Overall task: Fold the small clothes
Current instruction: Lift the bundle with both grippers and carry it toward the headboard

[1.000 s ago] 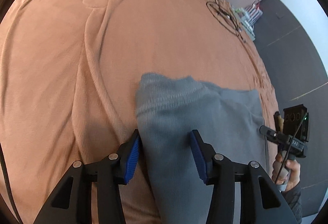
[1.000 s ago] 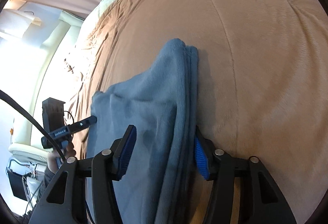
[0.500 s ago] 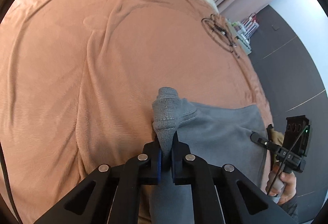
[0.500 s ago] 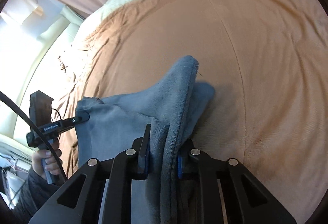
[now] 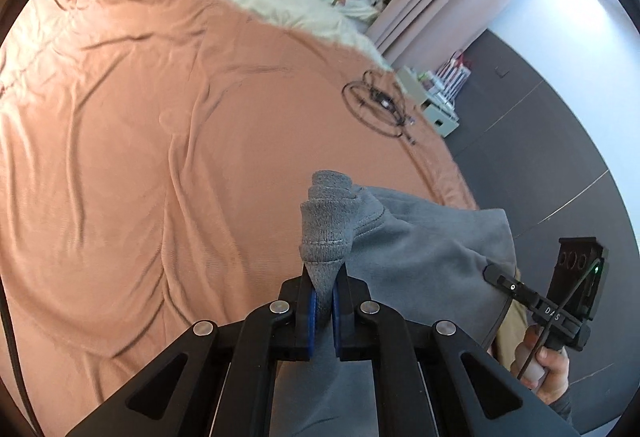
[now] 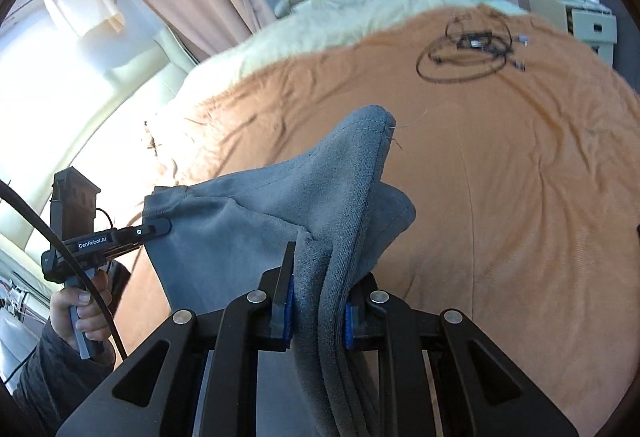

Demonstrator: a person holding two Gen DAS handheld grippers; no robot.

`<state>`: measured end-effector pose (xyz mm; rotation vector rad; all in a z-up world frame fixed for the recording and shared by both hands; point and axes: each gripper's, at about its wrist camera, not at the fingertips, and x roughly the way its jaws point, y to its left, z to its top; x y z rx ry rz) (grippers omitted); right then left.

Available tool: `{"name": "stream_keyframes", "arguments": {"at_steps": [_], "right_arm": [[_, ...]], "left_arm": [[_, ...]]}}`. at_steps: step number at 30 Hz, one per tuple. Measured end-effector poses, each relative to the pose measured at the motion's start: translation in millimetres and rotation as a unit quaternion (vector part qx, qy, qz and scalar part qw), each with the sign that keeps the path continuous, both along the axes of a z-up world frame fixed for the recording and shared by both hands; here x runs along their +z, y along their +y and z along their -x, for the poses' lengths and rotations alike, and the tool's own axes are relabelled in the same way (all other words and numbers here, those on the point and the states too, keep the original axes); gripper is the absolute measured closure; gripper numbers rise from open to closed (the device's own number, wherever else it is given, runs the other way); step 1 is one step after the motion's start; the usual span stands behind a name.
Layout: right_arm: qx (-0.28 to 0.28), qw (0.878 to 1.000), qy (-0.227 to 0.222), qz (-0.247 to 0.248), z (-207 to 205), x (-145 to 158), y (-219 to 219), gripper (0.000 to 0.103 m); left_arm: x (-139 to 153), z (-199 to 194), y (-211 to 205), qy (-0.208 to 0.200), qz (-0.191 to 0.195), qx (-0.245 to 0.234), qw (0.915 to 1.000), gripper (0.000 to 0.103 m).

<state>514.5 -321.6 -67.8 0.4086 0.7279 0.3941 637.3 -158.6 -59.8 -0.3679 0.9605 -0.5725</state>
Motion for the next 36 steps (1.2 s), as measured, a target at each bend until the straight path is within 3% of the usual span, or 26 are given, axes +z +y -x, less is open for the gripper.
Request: {"name": "stream_keyframes", "arguments": {"at_steps": [10, 21, 30, 36], "right_arm": [[-0.005, 0.996, -0.083, 0.010, 114.5, 80.5, -5.1, 0.089], [0.016, 0.986, -0.165, 0.030, 213.6, 171.3, 34.1, 0.089], [0.070, 0.978, -0.195, 0.023, 262.9, 205.2, 91.3, 0.089], [0.105, 0.974, -0.200, 0.007, 283.8, 209.9, 130.2, 0.089]], "left_arm": [[99.3, 63.2, 18.4, -0.073, 0.010, 0.021, 0.9970, 0.098], [204.2, 137.4, 72.4, -0.157, 0.022, 0.057, 0.9857, 0.098], [261.8, 195.9, 145.5, -0.200, 0.010, 0.095, 0.9751, 0.098], [276.2, 231.6, 209.3, -0.210, -0.001, 0.128, 0.9693, 0.098]]}}
